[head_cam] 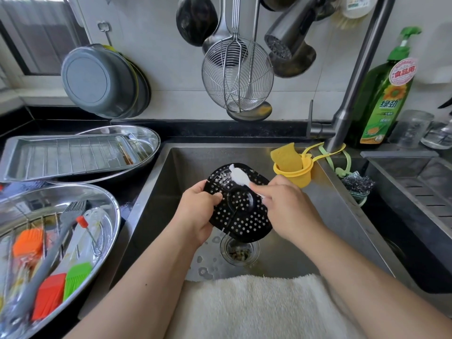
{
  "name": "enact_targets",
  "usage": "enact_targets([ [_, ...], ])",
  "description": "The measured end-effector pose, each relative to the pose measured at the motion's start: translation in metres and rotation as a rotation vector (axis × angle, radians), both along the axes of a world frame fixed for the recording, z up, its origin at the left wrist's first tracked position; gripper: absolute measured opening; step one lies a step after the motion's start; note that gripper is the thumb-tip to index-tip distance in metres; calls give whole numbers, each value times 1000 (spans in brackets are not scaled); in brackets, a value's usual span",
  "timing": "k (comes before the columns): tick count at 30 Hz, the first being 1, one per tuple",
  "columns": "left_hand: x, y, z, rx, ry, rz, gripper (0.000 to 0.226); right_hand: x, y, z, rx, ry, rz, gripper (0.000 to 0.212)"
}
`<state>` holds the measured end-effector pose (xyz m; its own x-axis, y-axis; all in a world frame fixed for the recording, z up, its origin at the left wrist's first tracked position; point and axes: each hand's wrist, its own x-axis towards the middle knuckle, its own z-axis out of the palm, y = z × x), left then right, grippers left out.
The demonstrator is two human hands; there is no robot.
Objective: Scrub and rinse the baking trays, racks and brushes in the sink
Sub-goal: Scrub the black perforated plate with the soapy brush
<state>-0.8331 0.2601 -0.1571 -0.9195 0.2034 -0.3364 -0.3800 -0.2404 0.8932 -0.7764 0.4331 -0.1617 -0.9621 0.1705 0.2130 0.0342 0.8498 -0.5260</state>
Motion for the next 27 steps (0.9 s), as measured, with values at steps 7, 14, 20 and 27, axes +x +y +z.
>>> enact_targets([
  [7, 0, -1, 0, 6, -5, 13, 34, 0, 2, -2, -7, 4, 6, 53],
  [14, -1, -1, 0, -17, -6, 27, 34, -1, 9, -2, 21, -9, -40, 53],
  [20, 0, 0, 1, -35, -1, 28, 34, -1, 14, -1, 25, -32, -59, 52],
  [27, 0, -1, 1, -51, -8, 21, 33, -2, 16, 2, 16, -48, -37, 48],
])
